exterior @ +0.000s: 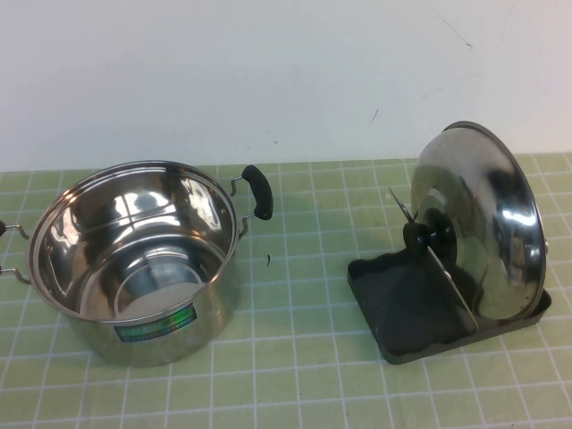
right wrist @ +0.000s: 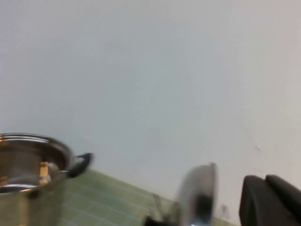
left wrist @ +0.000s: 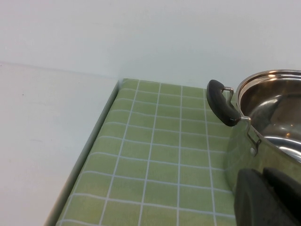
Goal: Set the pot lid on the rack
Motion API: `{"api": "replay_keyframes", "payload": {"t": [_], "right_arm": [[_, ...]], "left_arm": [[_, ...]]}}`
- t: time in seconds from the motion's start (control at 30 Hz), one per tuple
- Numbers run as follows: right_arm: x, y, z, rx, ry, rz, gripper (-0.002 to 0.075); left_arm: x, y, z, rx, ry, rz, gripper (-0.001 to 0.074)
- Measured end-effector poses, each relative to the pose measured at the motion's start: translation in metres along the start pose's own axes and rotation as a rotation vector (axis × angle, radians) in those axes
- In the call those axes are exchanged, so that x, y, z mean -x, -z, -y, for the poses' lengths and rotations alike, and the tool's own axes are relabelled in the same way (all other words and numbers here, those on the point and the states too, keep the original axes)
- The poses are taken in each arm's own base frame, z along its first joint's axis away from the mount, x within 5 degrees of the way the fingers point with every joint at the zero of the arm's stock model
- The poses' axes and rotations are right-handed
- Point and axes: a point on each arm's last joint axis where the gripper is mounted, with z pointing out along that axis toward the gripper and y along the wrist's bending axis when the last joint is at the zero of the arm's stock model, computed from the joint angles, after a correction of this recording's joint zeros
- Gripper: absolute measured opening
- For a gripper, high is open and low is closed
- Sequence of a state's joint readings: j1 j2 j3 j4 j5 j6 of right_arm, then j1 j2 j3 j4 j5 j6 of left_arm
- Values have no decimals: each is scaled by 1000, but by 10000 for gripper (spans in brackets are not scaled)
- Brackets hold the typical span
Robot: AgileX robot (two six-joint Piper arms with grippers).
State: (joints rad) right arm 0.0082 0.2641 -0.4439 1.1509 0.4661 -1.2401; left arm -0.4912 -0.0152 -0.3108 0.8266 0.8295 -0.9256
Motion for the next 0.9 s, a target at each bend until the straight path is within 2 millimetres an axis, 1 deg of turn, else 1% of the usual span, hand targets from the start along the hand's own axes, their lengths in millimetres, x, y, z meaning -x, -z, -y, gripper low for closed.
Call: {"api": "replay_keyframes", "payload": {"t": [0.07,0.1,0.13,0.23,0.3,0.33,0.4,0.47,0.63,0.77,0.9], "right_arm": [[-11,-2,8,-87,-21,-8,-1],[-18,-3,12,-136,3,-26,-1],[-26,-2,16,-182,65,-63,-1],[-58,3,21,-245,360,-254,-1],[-77,9,22,-250,463,-374,-1],[-84,12,22,-247,476,-418,-1],[-95,18,20,-254,454,-482,-1],[-102,20,20,-276,384,-495,-1],[-120,24,19,-371,176,-445,-1],[-136,28,21,-462,72,-405,-1],[-155,30,21,-496,27,-431,-1]], "left_arm": [[0,0,0,0,0,0,-2],[0,0,0,0,0,0,-2],[0,0,0,0,0,0,-2],[0,0,0,2,0,-1,-2],[0,0,0,3,0,-2,-2],[0,0,0,5,0,-3,-2],[0,0,0,4,0,-3,-2],[0,0,0,4,0,-3,-2],[0,0,-1,7,-1,-4,-2],[0,0,-1,7,-1,-4,-2],[0,0,-1,7,-1,-4,-2]]}}
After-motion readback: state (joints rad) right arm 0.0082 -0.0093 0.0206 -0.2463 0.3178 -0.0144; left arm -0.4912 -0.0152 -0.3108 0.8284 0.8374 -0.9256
